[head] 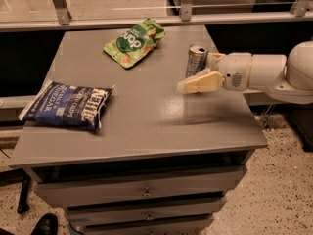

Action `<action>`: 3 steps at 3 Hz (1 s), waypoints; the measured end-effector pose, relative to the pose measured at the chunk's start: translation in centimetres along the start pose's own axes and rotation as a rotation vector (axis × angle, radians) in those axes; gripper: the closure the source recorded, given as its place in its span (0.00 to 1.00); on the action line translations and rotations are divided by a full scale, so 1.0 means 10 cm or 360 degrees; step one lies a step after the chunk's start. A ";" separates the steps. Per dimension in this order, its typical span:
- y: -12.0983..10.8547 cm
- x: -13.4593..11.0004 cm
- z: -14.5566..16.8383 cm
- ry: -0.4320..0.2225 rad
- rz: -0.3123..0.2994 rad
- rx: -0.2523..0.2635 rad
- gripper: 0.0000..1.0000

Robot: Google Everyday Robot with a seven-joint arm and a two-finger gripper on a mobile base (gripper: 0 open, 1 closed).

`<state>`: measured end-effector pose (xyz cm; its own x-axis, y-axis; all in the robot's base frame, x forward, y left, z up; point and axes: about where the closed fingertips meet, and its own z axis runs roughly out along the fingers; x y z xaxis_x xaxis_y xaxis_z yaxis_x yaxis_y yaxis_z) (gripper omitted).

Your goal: Knock redbull can over

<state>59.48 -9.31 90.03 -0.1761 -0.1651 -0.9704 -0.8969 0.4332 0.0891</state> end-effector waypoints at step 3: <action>0.74 -0.52 0.32 -0.0226 0.0002 -0.0274 0.00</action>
Offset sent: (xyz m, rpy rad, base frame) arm -0.0529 0.0831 0.0668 0.2191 -0.0469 0.1887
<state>55.06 -2.40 94.98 -0.1292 -0.0330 -0.9911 -0.9548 0.2738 0.1154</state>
